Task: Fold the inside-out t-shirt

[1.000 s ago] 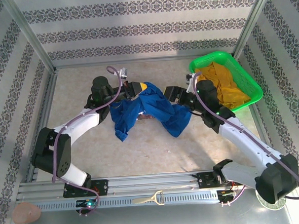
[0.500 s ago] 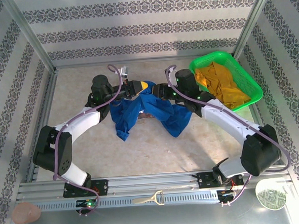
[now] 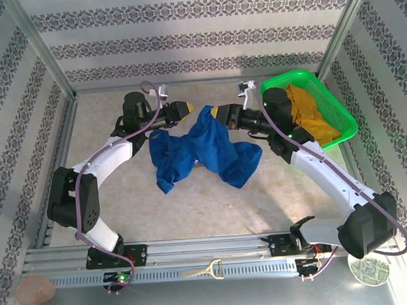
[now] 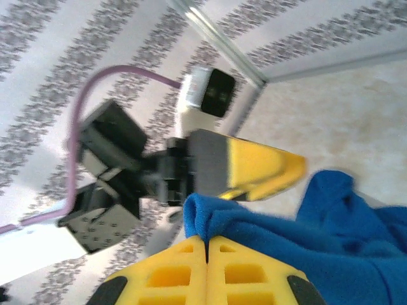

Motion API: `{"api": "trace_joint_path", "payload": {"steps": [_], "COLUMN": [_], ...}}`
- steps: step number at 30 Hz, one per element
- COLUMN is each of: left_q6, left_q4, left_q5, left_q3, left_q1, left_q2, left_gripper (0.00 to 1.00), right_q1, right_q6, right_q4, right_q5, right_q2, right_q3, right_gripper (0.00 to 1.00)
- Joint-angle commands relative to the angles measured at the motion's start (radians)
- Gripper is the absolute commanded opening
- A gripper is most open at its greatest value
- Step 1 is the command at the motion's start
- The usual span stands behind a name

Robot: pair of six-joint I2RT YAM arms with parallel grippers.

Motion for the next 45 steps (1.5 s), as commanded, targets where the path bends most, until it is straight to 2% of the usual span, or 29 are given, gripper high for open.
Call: {"api": "trace_joint_path", "payload": {"steps": [1, 6, 10, 13, 25, 33, 35, 37, 39, 40, 45], "left_q6": [0.148, 0.262, 0.382, 0.441, 0.567, 0.540, 0.521, 0.505, 0.466, 0.435, 0.167], "left_q4": [-0.163, -0.309, -0.403, -0.468, -0.493, -0.421, -0.392, -0.388, -0.348, -0.321, -0.013], "left_q5": [-0.056, -0.159, -0.322, -0.399, -0.401, -0.309, -0.271, -0.226, -0.171, -0.138, 0.054], "left_q3": [0.023, -0.035, -0.070, -0.058, 0.074, 0.072, 0.082, 0.102, 0.099, 0.091, 0.002], "left_q1": [0.012, -0.022, -0.140, -0.210, -0.238, -0.240, -0.237, -0.227, -0.206, -0.191, -0.126], "left_q2": [-0.045, -0.220, -0.344, -0.350, -0.148, -0.076, -0.049, -0.028, -0.038, -0.052, -0.126], "left_gripper": [0.48, 0.50, 0.52, 0.53, 0.59, 0.64, 0.54, 0.26, 0.05, 0.00, 0.00], "right_q1": [-0.008, -0.031, -0.037, -0.037, -0.028, -0.021, -0.029, -0.048, -0.070, -0.084, -0.125], "right_q6": [0.105, 0.176, 0.188, 0.190, 0.196, 0.198, 0.195, 0.199, 0.192, 0.189, 0.175], "right_q4": [0.169, 0.263, 0.256, 0.253, 0.247, 0.247, 0.247, 0.248, 0.244, 0.242, 0.241], "right_q5": [-0.068, -0.055, -0.042, -0.038, -0.030, -0.029, -0.030, -0.033, -0.032, -0.029, 0.073], "right_q2": [0.011, 0.033, 0.044, 0.044, 0.024, 0.026, 0.022, 0.021, 0.027, 0.035, 0.137], "right_q3": [-0.041, -0.098, -0.113, -0.122, -0.145, -0.136, -0.140, -0.152, -0.166, -0.176, -0.202], "right_gripper": [0.00, 0.00, 0.00, 0.00, 0.00, 0.00, 0.00, 0.00, 0.00, 0.00, 0.00]}}
